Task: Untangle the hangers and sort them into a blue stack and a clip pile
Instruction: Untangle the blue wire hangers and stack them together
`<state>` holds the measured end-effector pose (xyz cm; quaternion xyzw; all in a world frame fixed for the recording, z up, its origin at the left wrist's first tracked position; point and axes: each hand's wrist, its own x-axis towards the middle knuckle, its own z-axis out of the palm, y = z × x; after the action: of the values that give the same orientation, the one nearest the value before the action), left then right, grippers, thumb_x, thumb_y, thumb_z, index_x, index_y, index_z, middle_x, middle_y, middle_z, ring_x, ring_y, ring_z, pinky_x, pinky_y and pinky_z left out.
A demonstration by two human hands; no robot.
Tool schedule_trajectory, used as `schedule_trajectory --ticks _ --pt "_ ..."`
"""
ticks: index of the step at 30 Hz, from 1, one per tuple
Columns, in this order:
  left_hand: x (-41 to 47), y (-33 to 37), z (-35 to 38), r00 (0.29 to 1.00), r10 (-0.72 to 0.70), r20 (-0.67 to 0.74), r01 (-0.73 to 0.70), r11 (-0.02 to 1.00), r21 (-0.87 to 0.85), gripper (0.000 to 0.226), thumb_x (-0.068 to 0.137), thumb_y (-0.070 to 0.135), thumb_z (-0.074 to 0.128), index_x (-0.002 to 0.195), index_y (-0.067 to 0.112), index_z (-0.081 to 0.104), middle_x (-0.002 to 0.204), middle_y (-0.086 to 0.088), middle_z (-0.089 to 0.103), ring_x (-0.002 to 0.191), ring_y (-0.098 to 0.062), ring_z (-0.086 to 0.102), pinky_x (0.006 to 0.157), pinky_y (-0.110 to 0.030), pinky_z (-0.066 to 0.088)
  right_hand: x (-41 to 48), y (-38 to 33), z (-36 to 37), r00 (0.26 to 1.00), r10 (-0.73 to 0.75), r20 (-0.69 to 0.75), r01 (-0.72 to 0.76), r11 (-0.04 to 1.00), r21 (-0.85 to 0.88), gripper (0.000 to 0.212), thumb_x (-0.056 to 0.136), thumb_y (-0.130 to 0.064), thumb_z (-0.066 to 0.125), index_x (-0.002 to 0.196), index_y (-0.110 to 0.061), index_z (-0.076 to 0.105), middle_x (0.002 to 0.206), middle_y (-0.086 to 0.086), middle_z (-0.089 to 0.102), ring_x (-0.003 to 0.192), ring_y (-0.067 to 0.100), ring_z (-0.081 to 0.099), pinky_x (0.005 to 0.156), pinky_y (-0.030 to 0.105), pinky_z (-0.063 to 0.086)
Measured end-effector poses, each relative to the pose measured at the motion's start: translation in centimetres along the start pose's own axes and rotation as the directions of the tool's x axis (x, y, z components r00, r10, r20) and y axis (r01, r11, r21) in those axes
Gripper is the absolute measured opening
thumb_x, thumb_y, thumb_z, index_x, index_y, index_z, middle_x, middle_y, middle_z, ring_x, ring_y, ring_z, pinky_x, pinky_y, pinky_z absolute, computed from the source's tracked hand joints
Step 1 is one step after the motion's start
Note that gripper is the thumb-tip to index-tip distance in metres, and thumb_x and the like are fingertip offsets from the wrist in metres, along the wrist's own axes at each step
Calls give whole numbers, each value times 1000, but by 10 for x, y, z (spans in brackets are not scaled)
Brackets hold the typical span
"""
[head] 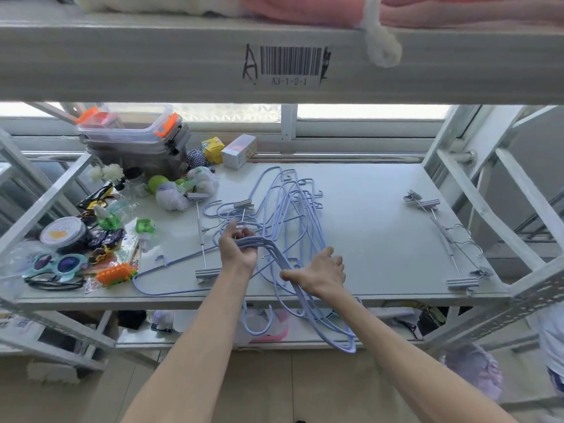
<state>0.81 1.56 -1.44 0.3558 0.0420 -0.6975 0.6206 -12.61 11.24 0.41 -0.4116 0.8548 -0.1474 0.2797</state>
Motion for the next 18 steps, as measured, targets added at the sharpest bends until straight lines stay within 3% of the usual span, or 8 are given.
schedule_trajectory --ticks 3,7,13,18 --pt "-2 6 2 1000 23 15 -22 999 -44 46 82 46 71 58 18 44 48 6 36 48 -11 38 65 -25 45 -5 2 -1 1000 5 -26 -4 1000 27 119 44 -65 75 135 -2 30 128 21 45 120 35 44 102 40 40" --pt "0 10 -5 999 -40 5 40 992 -121 67 72 79 54 49 19 38 43 5 39 42 -15 38 66 -28 46 -10 1 -6 996 -11 -90 9 1000 -13 119 43 -64 76 134 -1 31 123 19 47 116 34 45 98 39 39" --pt "-1 9 -2 997 -32 -66 22 989 -147 69 91 59 50 35 21 36 32 9 31 28 -8 32 56 -22 39 -12 1 -8 995 -48 -91 39 995 -94 135 48 -65 75 147 -1 11 130 21 40 120 36 40 102 41 34" --pt "-1 6 2 991 -33 -127 6 978 -210 66 97 49 48 40 21 27 31 8 23 25 -9 22 41 -18 27 -8 3 -20 998 -19 54 22 997 -71 151 44 -79 75 150 -3 -2 141 27 28 132 39 28 111 45 24"
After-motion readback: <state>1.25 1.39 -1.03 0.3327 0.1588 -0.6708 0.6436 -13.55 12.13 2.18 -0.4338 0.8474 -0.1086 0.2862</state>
